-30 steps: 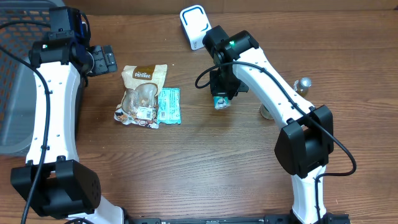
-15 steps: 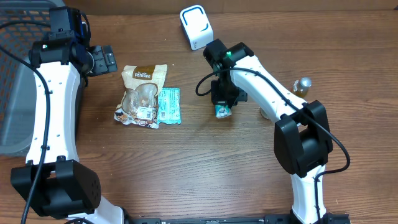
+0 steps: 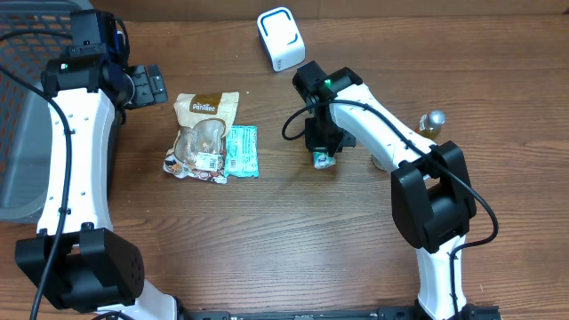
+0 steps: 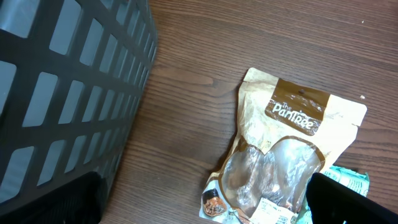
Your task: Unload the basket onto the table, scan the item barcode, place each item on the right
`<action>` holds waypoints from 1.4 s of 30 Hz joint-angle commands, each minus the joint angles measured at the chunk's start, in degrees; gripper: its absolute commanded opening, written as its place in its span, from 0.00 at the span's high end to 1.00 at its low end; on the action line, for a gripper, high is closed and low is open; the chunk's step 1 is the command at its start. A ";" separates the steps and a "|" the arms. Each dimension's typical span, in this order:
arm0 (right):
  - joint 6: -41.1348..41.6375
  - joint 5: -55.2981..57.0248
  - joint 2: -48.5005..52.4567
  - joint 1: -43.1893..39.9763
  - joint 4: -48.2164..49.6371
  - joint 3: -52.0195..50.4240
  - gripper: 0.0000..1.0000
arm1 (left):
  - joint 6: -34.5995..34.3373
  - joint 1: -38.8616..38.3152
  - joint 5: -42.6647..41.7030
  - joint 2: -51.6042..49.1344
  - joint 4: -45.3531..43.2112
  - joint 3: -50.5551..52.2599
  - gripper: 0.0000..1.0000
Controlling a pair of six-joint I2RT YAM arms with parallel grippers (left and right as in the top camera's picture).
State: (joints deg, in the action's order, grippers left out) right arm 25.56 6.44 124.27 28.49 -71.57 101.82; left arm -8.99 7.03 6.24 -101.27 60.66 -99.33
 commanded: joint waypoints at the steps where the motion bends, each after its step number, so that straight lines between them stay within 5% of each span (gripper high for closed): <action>1: 2.27 2.95 -0.04 -0.74 0.22 -0.24 0.95 | 0.22 0.46 0.76 0.11 -0.02 -0.85 0.00; 25: 2.49 2.97 -0.04 -3.93 2.38 -0.24 0.95 | 0.22 0.46 0.76 0.11 -0.02 -0.85 0.00; 42: -0.31 0.42 -0.02 -7.34 6.21 -0.26 0.80 | 0.22 0.46 0.76 0.11 -0.02 -0.85 0.01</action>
State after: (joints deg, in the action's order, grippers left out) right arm 25.41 8.36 124.27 21.34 -66.46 101.82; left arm -8.99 7.03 6.24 -101.27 60.66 -99.31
